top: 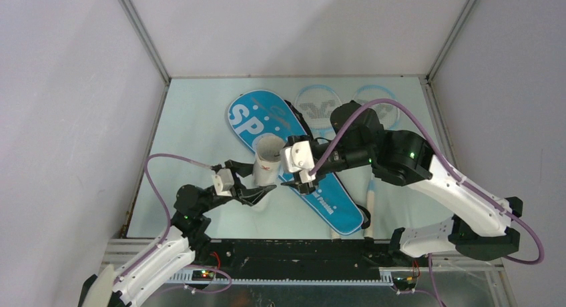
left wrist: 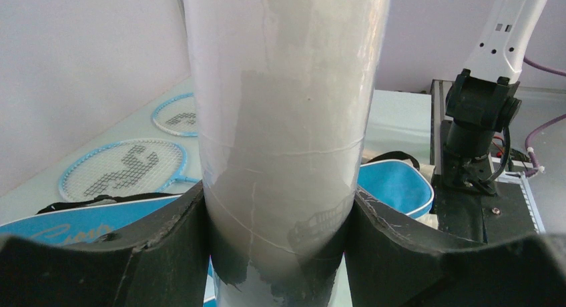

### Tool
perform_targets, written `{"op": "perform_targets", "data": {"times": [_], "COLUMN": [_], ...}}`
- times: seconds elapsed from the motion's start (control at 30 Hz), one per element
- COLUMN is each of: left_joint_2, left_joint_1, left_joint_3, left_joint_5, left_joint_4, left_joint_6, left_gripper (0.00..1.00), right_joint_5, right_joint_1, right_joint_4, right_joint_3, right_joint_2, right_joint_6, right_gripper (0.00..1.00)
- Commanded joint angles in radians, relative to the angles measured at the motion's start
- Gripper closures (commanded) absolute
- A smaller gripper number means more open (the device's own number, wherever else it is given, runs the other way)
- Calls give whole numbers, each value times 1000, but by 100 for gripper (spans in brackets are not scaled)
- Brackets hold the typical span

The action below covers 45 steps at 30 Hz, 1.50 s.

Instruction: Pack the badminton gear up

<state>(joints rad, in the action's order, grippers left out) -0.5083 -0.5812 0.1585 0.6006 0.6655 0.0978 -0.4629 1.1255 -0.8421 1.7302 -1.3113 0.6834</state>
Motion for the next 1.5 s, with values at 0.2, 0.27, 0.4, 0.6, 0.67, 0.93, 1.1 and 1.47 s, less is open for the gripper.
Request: {"op": "perform_targets", "data": {"times": [0.2,0.27,0.4,0.6,0.67,0.93,1.1,1.47], "left_joint_2": [10,10,18,24,26,54,82,102], "left_joint_1": [0,0,0,0,0,0,0,0], "left_joint_3": [30,30,28,32,31,26,25,33], "left_joint_5": [23,29,27,23,21,23,17,-5], "left_joint_4": [186,182,180,168,169,151,125,75], "left_joint_6": [21,18,14,10,13,10,1,-23], "left_gripper": [66,66,66,66,66,66,66,66], "right_joint_5": [-49,-53,-63,-92,-96,-79,-112,-271], "right_joint_1": [-34,-45,-66,-77,-77,-105,-113,-111], "right_joint_4": [7,11,24,49,54,98,122,98], "right_joint_3": [-51,-43,-46,-69,-73,-117,-161,-231], "right_joint_2": [-24,-38,-46,-38,-36,-30,1,33], "right_joint_6": [-58,-63,-63,-58,-59,-82,-31,74], "right_gripper": [36,36,36,35,35,31,23,13]}}
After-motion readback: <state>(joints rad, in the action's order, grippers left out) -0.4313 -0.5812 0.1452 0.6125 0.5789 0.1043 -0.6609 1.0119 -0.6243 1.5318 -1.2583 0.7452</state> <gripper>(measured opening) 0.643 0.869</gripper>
